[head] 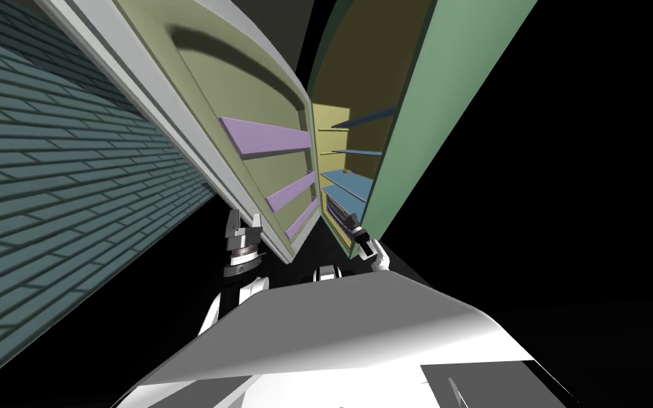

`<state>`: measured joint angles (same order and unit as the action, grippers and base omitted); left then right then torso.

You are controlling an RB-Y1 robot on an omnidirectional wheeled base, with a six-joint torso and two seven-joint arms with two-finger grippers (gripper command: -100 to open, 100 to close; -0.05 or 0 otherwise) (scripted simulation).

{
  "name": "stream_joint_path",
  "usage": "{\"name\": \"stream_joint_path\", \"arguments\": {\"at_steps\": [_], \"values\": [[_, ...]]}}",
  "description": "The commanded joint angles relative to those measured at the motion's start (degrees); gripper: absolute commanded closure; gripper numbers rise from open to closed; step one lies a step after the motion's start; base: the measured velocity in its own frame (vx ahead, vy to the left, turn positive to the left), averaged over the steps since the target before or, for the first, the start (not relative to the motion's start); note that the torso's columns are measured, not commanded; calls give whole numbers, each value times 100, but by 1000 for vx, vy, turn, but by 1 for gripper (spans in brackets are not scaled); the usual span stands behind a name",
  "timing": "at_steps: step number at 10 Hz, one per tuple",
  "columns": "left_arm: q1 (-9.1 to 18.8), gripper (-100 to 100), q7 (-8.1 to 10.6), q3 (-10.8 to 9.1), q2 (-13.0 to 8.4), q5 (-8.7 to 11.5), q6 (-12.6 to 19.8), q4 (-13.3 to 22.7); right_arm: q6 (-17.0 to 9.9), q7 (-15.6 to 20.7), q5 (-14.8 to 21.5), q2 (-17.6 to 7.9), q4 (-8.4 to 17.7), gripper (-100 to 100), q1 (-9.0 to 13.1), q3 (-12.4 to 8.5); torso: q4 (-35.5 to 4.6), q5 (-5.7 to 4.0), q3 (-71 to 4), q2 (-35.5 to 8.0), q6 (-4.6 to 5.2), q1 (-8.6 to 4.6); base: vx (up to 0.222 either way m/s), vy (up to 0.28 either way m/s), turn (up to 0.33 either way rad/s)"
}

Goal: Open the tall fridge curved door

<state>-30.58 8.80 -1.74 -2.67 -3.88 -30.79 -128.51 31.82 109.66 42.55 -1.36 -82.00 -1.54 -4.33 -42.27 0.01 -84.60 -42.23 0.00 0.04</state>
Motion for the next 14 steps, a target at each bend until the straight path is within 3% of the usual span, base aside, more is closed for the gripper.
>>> {"name": "stream_joint_path", "arguments": {"at_steps": [1, 8, 9, 10, 14], "values": [[0, 0, 0, 0, 0, 0, 0, 0, -96, 336, -280, 16, 61, 100, 32, 120, -1, -1, 2, -4, -1, -5, -27, -46, 25], [0, 0, 0, 0, 0, 0, 0, 0, -415, 1355, -1254, 72, 271, 100, 135, 537, -1, 0, 3, -4, 0, -1, -30, -47, 38], [0, 0, 0, 0, 0, 0, 0, 0, -415, 1403, -1254, 72, 271, 100, 135, 537, -2, -1, 4, -7, -1, -4, -33, -44, 30], [0, 0, 0, 0, 0, 0, 0, 0, -651, 1242, -1193, 24, 171, -100, 280, 559, -2, -1, 4, -6, 0, -4, -49, -30, 30], [0, 0, 0, 0, 0, 0, 0, 0, -1136, 1063, -1144, -57, 17, -100, 592, 625, -2, -1, 4, -6, 0, -4, -54, -14, 21]]}}
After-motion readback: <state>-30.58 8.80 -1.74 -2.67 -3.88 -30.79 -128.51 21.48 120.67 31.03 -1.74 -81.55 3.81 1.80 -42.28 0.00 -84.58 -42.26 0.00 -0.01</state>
